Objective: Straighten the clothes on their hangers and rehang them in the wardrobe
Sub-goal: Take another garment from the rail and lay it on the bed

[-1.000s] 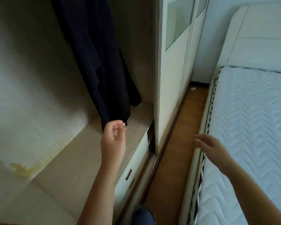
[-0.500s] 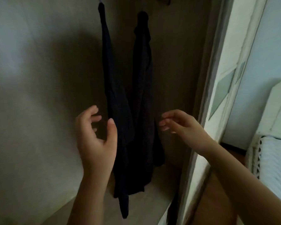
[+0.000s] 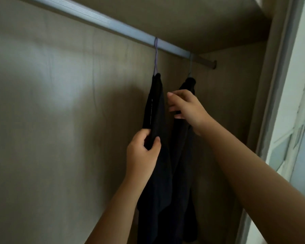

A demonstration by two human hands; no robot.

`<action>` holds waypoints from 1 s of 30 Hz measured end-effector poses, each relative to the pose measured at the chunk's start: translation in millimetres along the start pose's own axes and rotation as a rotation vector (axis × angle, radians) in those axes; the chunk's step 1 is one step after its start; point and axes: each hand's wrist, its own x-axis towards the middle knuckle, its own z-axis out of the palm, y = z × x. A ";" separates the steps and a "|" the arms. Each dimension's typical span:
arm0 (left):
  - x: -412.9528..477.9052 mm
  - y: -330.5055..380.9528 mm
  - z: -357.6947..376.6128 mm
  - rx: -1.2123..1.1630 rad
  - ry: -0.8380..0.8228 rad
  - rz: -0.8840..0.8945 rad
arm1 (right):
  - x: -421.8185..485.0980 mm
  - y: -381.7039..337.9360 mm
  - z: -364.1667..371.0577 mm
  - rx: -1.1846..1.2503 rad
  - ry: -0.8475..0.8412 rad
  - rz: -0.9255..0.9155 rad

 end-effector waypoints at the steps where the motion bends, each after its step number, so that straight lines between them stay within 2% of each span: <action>1: 1.2 1.1 -0.7 -0.051 -0.033 -0.006 | 8.7 -5.5 1.6 -0.002 0.007 0.003; 4: 4.1 3.5 0.1 -0.147 -0.124 -0.013 | 31.5 -16.8 4.1 -0.028 0.010 0.012; 8: 6.0 3.5 6.3 -0.155 -0.206 -0.006 | 46.2 -25.2 -4.3 0.002 -0.116 0.098; 12: 5.1 -1.3 10.7 -0.132 -0.229 -0.007 | 56.4 -28.5 -17.7 -0.178 -0.169 0.190; 16: 8.1 -4.6 7.3 -0.174 -0.182 -0.021 | 67.7 -26.4 -28.7 -0.414 -0.028 0.264; 19: 9.6 -1.0 3.0 -0.185 -0.158 -0.025 | 73.8 -17.4 -27.6 -0.627 0.003 0.243; 25: 4.3 -2.3 -16.5 -0.136 -0.143 -0.028 | 74.6 -13.2 -29.8 -0.673 0.223 0.105; 30: 2.1 -2.8 -36.8 0.008 -0.131 -0.029 | 68.5 -23.0 -40.8 -0.559 0.340 0.015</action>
